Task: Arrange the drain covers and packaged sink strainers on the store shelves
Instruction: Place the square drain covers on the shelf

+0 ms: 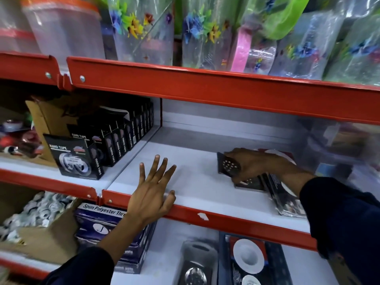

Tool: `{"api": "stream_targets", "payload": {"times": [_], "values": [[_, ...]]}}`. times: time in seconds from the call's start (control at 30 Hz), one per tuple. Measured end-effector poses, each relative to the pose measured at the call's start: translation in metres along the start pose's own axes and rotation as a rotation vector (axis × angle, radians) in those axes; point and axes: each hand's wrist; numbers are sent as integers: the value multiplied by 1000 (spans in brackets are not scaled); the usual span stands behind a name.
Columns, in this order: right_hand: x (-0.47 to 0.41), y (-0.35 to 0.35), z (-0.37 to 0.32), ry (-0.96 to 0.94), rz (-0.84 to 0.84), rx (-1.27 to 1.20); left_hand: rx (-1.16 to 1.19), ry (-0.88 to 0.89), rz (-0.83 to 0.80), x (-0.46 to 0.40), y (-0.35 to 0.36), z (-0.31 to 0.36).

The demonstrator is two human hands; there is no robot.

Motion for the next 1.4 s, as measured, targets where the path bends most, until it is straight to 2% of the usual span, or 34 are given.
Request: {"api": "stream_targets", "payload": {"times": [0.13, 0.23, 0.43, 0.63, 0.77, 0.93, 1.0, 1.1, 1.3, 1.4], "values": [[-35, 16, -54, -36, 55, -55, -11, -7, -2, 1, -1, 1], [-61, 26, -84, -10, -2, -31, 11, 0, 0, 1, -2, 1], [-85, 38, -95, -10, -37, -9, -16, -8, -14, 0, -2, 1], [-70, 38, -87, -41, -62, 2, -3, 1, 19, 0, 1, -1], [-37, 25, -60, 43, -14, 16, -14, 16, 33, 1, 2, -4], [-3, 16, -8, 338, -196, 229, 11, 18, 41, 1, 4, -2], [4, 19, 1, 373, -277, 285, 14, 19, 43, 1, 4, -2], [9, 23, 8, 364, -302, 269, 13, 16, 38, 0, 3, -1], [1, 31, 13, 301, -161, 186, 14, 9, 34, 1, 1, -1], [-14, 27, 2, 191, -21, 24, 8, 9, 39, 0, 1, 0]]}}
Point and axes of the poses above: each hand's wrist, its own x-axis away from the middle knuckle, its own y-axis out of the palm, z = x × y, and after that the axes turned 3 degrees about x, right-handed
